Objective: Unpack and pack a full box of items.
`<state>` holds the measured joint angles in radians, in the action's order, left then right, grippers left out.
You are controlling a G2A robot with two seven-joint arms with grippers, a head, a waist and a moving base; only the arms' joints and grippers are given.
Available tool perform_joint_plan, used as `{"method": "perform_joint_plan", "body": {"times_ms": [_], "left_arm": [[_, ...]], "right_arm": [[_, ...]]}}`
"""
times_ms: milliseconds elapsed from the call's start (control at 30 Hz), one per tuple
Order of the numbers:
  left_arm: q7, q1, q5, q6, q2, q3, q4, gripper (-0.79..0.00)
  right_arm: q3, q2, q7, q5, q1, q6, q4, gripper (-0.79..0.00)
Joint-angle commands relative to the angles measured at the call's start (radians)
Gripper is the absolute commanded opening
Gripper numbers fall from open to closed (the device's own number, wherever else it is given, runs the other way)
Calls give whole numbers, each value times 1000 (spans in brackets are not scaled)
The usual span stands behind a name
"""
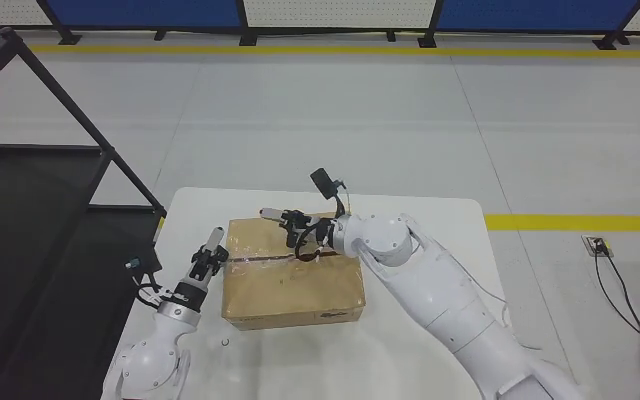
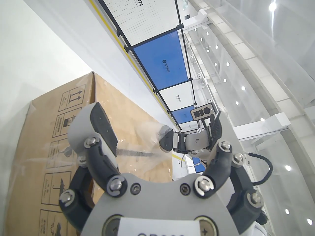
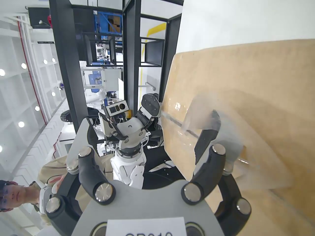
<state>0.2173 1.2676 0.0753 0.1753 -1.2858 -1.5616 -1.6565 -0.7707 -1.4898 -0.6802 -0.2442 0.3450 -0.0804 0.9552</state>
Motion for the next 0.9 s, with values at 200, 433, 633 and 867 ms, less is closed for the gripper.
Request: {"method": "perform_joint_plan", "body": {"times_ms": [200, 433, 633, 867], "left_arm": [[-1, -7, 5, -4, 1, 8, 6, 0], [-2, -13, 7, -5, 1, 16, 6, 0], [-4, -19, 11, -12, 2, 23, 11, 0], [-6, -25, 19, -16, 1, 37, 11, 0]], "right_arm": [[-74, 22, 22, 28, 47, 13, 34, 0], [-154, 58, 30, 90, 127, -25, 143, 0], [-240, 94, 32, 149, 231, -59, 279, 0], [-328, 121, 31, 169, 315, -84, 357, 0]]}}
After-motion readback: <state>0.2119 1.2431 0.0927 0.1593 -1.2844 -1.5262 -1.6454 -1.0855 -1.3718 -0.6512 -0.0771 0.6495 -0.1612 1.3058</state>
